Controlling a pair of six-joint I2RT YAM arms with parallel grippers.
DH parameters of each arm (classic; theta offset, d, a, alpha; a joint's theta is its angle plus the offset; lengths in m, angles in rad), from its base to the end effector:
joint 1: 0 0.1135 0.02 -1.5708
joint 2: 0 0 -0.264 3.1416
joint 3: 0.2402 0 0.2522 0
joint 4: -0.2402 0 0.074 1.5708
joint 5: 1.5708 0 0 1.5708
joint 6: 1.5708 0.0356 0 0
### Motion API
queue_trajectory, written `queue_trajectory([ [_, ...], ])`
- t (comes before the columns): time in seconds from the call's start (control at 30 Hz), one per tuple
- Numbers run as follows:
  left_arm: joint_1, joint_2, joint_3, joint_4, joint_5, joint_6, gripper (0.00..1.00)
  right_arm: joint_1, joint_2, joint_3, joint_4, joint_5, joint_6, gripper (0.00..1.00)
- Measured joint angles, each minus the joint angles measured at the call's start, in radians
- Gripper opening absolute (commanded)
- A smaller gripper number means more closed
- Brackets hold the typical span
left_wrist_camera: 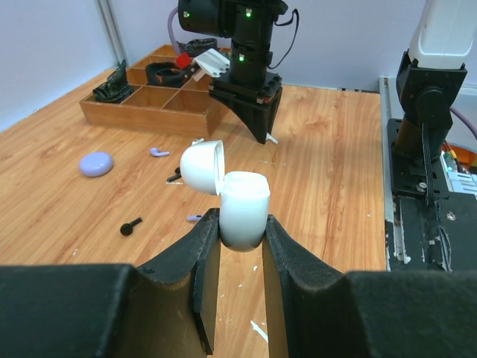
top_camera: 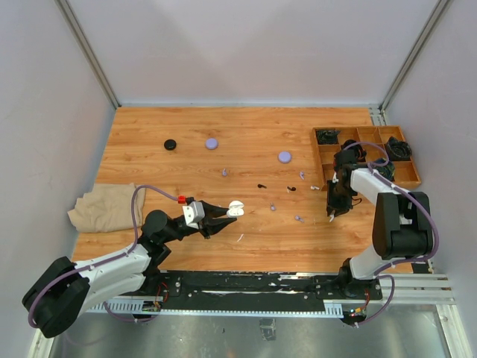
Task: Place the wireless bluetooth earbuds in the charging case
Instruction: Pick up the earbud from the center of the board.
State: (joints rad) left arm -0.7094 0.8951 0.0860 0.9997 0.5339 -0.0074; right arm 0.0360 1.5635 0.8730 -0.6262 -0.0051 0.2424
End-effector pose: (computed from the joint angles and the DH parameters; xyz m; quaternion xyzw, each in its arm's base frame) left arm 0.1173 -0.1246 0.2035 0.4022 0.5067 -0.4182 0.6377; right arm 0.2725 0.0100 0.1616 0.1019 0.9867 0.0201 0.1251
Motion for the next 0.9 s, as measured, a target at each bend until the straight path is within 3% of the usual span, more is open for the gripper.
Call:
queue_trajectory([
  [0.47, 0.0, -0.001, 0.0, 0.043, -0.006, -0.019, 0.0, 0.023, -0.086, -0.02, -0.012, -0.024, -0.002, 0.19],
  [0.9, 0.0, 0.002, -0.002, 0.151, -0.08, -0.022, 0.0, 0.259, -0.346, 0.112, -0.027, -0.02, 0.001, 0.18],
])
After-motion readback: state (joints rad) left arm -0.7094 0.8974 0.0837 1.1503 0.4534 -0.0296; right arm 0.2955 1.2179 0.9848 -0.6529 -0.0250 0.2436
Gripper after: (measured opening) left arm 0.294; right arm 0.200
